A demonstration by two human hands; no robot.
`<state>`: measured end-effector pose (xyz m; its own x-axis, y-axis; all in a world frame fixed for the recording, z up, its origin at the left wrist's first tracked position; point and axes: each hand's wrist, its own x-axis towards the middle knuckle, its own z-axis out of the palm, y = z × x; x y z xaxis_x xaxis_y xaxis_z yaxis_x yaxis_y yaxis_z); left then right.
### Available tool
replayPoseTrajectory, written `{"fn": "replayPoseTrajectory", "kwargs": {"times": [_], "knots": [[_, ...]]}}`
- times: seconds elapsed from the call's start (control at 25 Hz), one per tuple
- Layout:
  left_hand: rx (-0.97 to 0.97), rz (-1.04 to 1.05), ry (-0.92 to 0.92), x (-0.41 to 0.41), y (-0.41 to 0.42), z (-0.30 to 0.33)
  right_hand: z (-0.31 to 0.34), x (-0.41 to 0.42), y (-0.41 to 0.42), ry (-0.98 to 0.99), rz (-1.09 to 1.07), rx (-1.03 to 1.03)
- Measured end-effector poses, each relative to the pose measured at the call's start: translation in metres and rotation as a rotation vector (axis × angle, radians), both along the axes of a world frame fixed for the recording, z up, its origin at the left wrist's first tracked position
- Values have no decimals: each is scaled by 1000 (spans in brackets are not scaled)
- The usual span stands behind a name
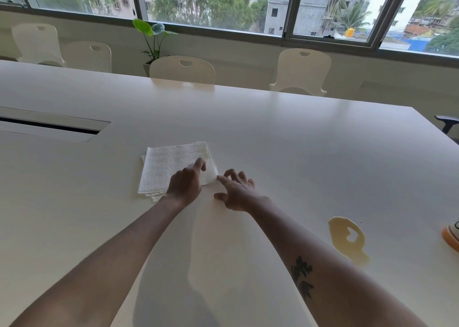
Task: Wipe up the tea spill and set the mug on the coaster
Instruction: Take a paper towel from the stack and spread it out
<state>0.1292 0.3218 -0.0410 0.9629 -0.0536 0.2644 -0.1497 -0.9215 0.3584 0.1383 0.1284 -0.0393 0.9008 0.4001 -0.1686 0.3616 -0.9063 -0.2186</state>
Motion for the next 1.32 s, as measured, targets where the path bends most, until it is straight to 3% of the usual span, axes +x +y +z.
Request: {"fn": "replayPoseTrajectory", "kwargs": {"times": [0.44,1.08,1.32], "knots": [[-22,-12,-30,-2,3,-5,6,2,2,6,39,-10],[-270,165,10,1,4,6,13,-8,2,-10,-5,23],[-361,147,-51,0,9,11,14,-7,4,-7,-5,-1]]}}
